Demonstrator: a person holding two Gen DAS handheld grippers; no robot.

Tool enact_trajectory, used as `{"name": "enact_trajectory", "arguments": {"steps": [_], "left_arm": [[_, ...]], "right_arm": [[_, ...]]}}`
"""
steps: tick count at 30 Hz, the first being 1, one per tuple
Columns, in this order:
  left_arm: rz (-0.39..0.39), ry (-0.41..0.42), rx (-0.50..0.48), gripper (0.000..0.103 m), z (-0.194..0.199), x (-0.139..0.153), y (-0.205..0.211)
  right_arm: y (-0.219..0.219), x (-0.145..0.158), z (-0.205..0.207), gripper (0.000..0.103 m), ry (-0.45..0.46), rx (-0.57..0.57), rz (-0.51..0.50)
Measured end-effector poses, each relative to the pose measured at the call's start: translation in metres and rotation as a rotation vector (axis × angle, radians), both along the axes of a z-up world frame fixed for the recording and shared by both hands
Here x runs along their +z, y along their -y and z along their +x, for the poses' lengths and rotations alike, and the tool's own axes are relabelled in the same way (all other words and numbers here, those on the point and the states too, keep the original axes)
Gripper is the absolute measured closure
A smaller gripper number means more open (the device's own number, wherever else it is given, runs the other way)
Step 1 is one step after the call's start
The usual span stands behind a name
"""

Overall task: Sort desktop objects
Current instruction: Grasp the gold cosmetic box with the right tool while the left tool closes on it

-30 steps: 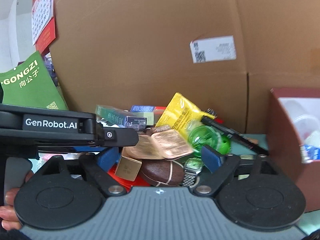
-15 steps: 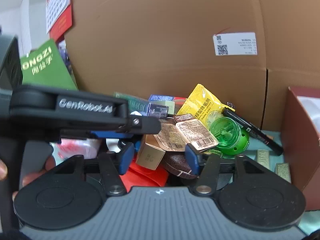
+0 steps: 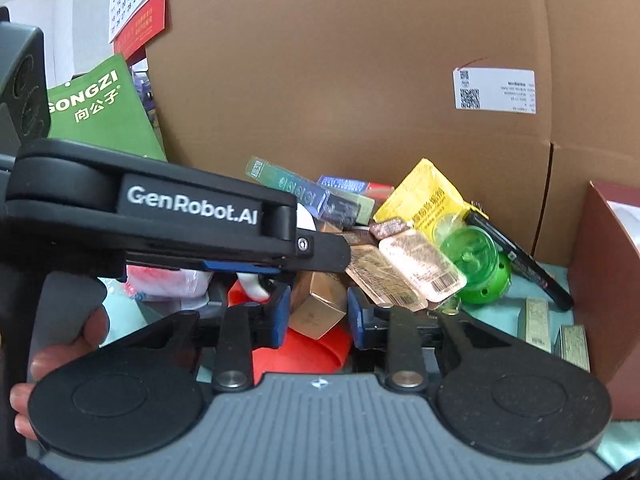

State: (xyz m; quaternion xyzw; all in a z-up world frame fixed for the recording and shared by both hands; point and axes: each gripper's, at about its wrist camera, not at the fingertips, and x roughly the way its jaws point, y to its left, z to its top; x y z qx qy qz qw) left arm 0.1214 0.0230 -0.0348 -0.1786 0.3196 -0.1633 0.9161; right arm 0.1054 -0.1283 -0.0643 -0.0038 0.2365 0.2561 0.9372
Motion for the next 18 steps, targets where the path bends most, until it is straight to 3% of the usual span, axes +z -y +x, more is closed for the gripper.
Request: {"name": "enact_trajectory", "arguments": {"steps": [8,18], "left_arm": [[0.002,-0.101,-0.018,0.05,-0.015,-0.027,0.01],[-0.011,-0.117,-0.014,0.045,-0.01,-0.033,0.014]], "right_arm": [[0.019,-0.021,-0.027,0.079,-0.097,0.024,0.003],[0.022,-0.024,-0.035,0.08,-0.098,0.018,-0.004]]}}
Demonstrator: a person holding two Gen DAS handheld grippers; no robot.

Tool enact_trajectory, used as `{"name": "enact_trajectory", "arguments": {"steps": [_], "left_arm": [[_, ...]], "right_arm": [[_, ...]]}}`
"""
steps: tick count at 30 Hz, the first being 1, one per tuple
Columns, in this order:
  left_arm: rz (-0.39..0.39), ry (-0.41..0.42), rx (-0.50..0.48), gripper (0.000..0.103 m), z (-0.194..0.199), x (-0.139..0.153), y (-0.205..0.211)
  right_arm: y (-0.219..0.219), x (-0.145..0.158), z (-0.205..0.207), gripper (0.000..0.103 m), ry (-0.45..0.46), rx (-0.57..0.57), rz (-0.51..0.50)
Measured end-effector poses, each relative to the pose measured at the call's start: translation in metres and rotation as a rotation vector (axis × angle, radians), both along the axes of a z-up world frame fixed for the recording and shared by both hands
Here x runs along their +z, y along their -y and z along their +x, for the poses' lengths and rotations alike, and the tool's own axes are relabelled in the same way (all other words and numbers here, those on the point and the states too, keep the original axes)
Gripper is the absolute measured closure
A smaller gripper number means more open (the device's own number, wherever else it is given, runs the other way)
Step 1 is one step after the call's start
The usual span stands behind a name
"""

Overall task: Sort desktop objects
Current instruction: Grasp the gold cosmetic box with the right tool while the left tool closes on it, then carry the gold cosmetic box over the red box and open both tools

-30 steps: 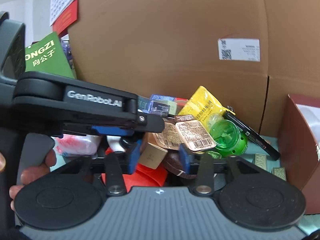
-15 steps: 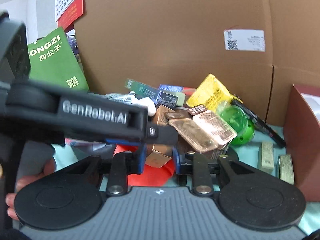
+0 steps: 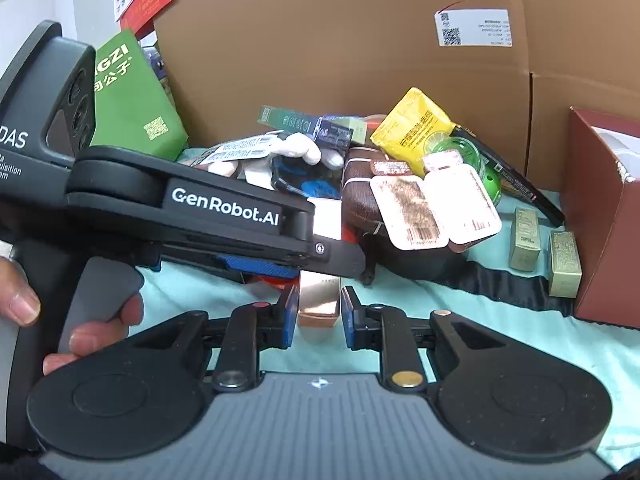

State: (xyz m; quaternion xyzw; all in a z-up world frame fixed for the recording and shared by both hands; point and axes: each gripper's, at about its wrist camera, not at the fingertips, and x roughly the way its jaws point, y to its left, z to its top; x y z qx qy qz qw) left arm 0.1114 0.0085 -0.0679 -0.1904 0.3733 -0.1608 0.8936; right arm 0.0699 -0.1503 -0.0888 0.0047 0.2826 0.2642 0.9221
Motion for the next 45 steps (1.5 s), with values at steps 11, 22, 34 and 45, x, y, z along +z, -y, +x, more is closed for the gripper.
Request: {"name": "enact_trajectory", "arguments": {"steps": [11,22,34,45], "left_arm": [[0.052,-0.004,0.002,0.056,0.005,-0.005,0.01],[0.058,0.049,0.021,0.063,-0.014,0.017,0.018],[0.024,0.192,-0.115,0.064,0.001,0.072,0.094],[-0.024,0.174,-0.292,0.063,0.049,0.085,0.198]], "right_arm": [[-0.004,-0.005,0.004,0.079,-0.021,-0.007,-0.006],[-0.003,0.012,-0.017,0.079,0.059,-0.012,-0.061],[0.057,0.061,-0.028,0.079,0.232,-0.177,-0.06],[0.144,0.081,-0.011,0.079,0.267,-0.396,-0.082]]}}
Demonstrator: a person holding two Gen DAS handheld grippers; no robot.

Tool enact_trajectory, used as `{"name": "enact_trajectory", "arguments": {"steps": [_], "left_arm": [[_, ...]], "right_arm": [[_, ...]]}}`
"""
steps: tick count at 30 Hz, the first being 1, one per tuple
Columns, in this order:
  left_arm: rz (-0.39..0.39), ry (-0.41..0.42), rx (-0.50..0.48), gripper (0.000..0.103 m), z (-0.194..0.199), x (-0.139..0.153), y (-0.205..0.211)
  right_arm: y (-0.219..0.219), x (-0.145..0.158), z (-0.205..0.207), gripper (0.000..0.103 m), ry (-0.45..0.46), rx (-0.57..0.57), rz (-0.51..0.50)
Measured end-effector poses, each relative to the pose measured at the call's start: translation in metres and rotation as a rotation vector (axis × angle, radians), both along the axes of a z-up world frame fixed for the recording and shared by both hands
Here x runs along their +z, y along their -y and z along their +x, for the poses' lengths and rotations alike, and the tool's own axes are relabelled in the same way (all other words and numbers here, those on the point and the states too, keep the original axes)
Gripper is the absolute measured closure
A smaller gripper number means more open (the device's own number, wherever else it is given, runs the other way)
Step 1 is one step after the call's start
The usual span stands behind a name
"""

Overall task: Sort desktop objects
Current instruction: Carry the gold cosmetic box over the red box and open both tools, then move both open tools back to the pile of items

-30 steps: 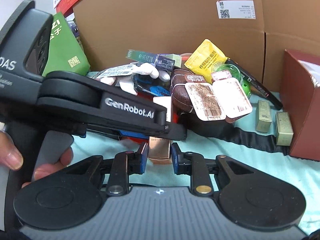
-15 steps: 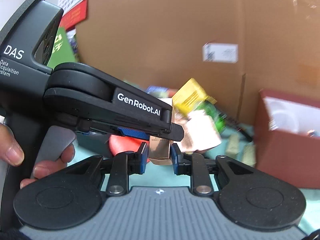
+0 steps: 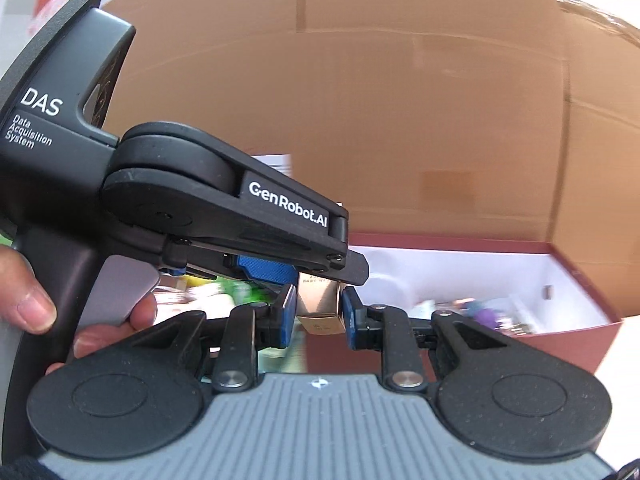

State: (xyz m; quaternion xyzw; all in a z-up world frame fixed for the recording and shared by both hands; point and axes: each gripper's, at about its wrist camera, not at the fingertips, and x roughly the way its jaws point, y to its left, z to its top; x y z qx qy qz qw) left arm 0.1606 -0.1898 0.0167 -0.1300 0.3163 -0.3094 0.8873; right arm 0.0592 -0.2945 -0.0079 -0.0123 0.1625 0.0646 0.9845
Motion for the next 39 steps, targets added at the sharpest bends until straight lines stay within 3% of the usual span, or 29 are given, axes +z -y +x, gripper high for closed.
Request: {"name": "enact_trajectory", "arguments": {"steps": [10,19,22,26,28,30,32,34,36,39], "left_arm": [[0.066,-0.085,-0.071,0.064,0.049,-0.019,0.065],[0.112,-0.167,-0.044,0.064,0.086,-0.038,0.077],[0.109,-0.18,-0.041,0.05,0.091,-0.039,0.074],[0.042,-0.221,-0.088,0.031,0.094,-0.038,0.067],[0.02,-0.233,-0.104,0.025,0.092,-0.037,0.063],[0.002,-0.239,-0.114,0.013,0.089,-0.034,0.063],[0.0,-0.234,-0.114,0.008,0.084,-0.031,0.062],[0.007,-0.216,-0.119,0.007,0.08,-0.028,0.064],[0.012,-0.207,-0.121,0.007,0.075,-0.026,0.062],[0.021,-0.188,-0.125,0.006,0.07,-0.025,0.063]], "right_arm": [[0.056,-0.013,0.046,0.079,-0.073,-0.112,0.037],[0.079,-0.027,0.093,0.079,-0.171,-0.114,0.096],[0.078,-0.032,0.1,0.079,-0.191,-0.118,0.088],[0.077,-0.035,0.107,0.077,-0.185,-0.125,0.064],[0.076,-0.034,0.106,0.068,-0.176,-0.147,0.041],[0.076,-0.034,0.104,0.048,-0.157,-0.18,0.018],[0.078,-0.032,0.1,0.042,-0.143,-0.183,0.014],[0.078,-0.031,0.097,0.036,-0.134,-0.192,0.01],[0.077,-0.029,0.094,0.02,-0.122,-0.22,-0.006],[0.075,-0.026,0.087,0.011,-0.098,-0.247,-0.022]]}}
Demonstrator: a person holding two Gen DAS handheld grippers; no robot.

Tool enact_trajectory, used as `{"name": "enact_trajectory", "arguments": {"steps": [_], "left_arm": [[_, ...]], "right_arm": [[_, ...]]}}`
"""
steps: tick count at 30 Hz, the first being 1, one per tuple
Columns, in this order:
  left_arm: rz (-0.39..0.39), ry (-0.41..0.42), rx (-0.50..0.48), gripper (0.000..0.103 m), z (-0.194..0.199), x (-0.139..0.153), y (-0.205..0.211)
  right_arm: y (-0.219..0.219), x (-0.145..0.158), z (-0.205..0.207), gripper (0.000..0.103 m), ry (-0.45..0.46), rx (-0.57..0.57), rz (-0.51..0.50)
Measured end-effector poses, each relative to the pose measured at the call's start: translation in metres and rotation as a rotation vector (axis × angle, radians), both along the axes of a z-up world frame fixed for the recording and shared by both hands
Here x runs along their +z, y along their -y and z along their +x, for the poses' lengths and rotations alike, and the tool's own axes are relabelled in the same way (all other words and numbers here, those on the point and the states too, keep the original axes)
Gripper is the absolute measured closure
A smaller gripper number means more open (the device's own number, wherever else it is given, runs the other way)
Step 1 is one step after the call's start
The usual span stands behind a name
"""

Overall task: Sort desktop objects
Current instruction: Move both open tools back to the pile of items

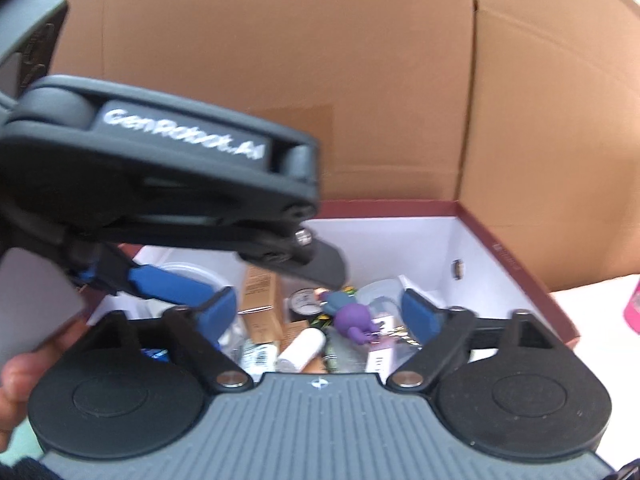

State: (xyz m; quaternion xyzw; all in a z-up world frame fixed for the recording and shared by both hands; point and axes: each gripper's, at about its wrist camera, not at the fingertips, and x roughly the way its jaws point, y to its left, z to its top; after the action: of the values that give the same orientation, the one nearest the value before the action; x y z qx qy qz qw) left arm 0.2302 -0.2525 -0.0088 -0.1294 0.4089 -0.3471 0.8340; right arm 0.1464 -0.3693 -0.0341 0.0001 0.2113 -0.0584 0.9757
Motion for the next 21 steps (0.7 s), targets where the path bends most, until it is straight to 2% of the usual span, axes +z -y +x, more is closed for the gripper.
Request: {"name": "enact_trajectory", "arguments": {"steps": [6,18,21], "left_arm": [[0.012,0.058,-0.019,0.006,-0.022,0.004,-0.003],[0.071,0.142,-0.026,0.006,-0.071,0.009,-0.022],[0.091,0.217,-0.017,0.006,-0.09,0.011,-0.031]], "right_arm": [[-0.007,0.004,-0.012,0.005,0.002,-0.004,-0.003],[-0.031,0.01,-0.046,0.002,0.015,0.011,0.007],[-0.039,0.012,-0.058,0.002,0.027,0.024,0.018]]}}
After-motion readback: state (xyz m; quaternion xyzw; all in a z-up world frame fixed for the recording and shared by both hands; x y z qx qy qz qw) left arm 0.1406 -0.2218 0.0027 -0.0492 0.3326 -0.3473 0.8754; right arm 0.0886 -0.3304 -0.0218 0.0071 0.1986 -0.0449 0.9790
